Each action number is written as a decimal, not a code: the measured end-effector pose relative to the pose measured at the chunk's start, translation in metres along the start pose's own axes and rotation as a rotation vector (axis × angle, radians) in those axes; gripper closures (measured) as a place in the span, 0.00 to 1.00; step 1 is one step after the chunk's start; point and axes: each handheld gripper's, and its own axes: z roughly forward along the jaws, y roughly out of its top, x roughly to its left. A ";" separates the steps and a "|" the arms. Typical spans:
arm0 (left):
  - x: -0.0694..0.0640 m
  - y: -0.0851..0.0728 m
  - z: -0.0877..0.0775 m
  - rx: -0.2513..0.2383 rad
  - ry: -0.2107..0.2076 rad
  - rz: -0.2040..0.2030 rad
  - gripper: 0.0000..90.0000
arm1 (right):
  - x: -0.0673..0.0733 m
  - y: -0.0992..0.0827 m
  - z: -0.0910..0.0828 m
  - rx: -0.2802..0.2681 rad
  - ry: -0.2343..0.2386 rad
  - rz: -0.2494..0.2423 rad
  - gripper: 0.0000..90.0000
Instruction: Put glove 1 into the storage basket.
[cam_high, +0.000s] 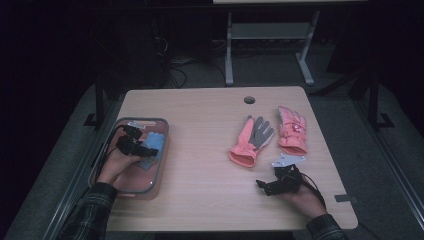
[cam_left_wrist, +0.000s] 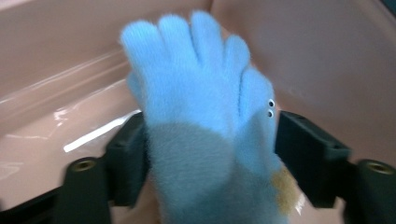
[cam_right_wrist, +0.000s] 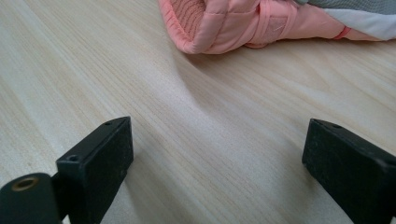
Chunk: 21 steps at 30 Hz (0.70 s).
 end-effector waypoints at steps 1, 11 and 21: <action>0.001 0.000 -0.002 -0.010 0.004 -0.007 0.24 | 0.000 0.000 0.000 0.000 0.000 0.000 0.09; -0.005 0.012 -0.033 -0.100 0.011 0.007 0.19 | 0.000 0.000 0.000 -0.003 -0.001 0.001 0.09; -0.030 0.029 -0.052 -0.170 -0.049 0.039 0.19 | 0.000 0.000 0.000 -0.002 -0.001 0.001 0.09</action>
